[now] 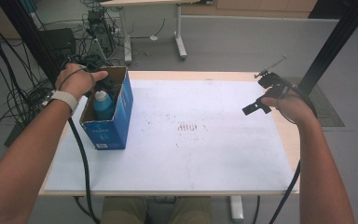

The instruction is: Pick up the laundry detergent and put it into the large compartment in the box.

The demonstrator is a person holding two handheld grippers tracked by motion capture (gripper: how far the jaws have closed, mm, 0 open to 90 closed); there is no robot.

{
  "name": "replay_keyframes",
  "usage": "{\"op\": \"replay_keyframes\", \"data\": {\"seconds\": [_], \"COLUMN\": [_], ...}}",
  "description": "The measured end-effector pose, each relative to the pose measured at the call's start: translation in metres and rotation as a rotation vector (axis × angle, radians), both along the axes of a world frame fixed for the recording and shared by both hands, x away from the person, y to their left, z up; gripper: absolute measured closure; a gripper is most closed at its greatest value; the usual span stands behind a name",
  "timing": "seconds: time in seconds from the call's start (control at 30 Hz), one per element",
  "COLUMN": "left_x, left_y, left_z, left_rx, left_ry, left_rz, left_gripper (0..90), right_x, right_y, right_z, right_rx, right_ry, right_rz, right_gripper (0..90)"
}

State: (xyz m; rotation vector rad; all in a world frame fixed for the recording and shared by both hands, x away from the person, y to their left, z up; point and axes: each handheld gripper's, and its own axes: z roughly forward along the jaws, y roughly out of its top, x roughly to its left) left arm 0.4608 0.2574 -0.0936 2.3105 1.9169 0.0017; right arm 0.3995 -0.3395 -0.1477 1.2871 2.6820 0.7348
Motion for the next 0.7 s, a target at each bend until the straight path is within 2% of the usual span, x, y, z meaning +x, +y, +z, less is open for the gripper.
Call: {"op": "replay_keyframes", "data": {"seconds": [0.13, 0.47, 0.7], "left_x": [-0.003, -0.014, -0.021], "left_y": [0.004, 0.004, -0.002], "left_z": [0.010, 0.033, 0.054], "left_rx": [-0.032, -0.063, -0.085], "left_ry": [-0.012, -0.069, -0.097], "left_rz": [-0.021, -0.075, -0.142], "left_gripper": [12.7, 12.2, 12.1], "right_x": [-0.001, -0.004, -0.004], "right_y": [0.000, -0.001, -0.001], "right_z": [0.001, 0.003, 0.005], "right_rx": [-0.003, -0.004, -0.008], "right_ry": [0.000, -0.002, -0.002], "right_rz": [-0.002, -0.005, -0.011], "right_gripper": [8.8, 8.8, 8.8]}}
